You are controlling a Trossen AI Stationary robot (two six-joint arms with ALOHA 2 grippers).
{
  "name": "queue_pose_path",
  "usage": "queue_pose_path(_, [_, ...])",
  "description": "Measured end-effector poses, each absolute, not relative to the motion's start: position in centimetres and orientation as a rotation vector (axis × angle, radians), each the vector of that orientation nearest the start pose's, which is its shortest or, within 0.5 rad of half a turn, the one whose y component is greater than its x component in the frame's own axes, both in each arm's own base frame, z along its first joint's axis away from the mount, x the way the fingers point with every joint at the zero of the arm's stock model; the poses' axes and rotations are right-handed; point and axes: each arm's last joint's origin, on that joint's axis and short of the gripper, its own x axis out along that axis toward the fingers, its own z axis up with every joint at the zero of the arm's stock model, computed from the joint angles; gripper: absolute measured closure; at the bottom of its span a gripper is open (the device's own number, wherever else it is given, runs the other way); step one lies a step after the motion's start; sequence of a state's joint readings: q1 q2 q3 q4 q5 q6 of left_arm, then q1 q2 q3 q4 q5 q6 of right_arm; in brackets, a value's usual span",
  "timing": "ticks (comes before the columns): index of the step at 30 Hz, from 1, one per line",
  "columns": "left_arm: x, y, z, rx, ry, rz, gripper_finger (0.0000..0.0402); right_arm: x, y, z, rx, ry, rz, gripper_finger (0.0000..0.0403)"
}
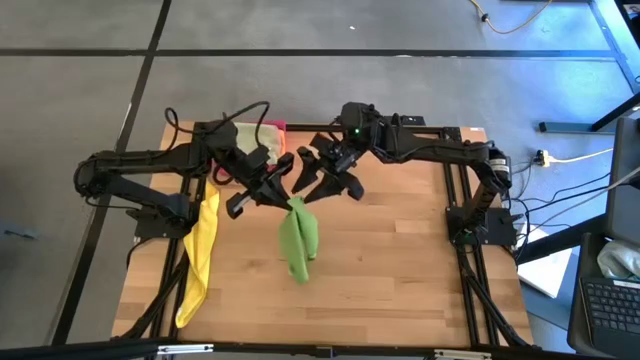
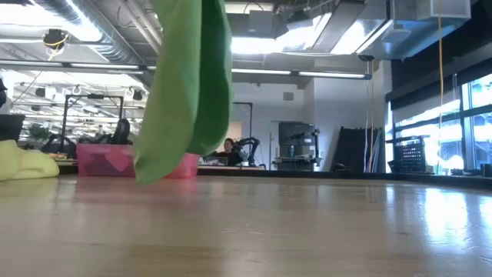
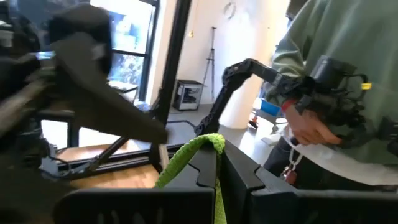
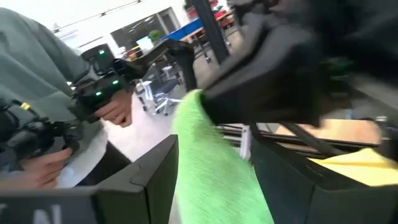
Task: Fold microfiber towels
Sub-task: Fold the green microfiber towel
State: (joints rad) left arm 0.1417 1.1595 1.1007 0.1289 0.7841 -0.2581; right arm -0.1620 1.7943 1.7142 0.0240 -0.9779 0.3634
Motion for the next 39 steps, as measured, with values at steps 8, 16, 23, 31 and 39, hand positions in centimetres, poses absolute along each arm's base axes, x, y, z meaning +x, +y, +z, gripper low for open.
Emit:
queue_pose_path(8, [25.2,1.6,39.0,-0.257,0.091,-0.595,0.0402,40.9,-2.8,39.7,0.482,0.277,0.923,0.0199])
queue_pose_path(16, [25.1,1.9,38.8,-0.266,0.107,-0.581,0.0402,40.8,-2.6,39.2,0.527,0.336,0.927,0.0199])
queue_pose_path(23, [24.5,2.5,39.3,-0.259,0.084,-0.537,0.0402,40.5,-1.9,37.3,0.532,0.472,0.883,0.0199])
queue_pose_path(31, [24.3,2.9,39.3,-0.256,0.085,-0.519,0.0402,40.6,-0.7,37.4,0.542,0.481,0.903,0.0199])
queue_pose_path(39, [24.2,2.9,39.0,-0.271,0.118,-0.53,0.0402,40.6,-0.5,37.4,0.566,0.496,0.901,0.0199])
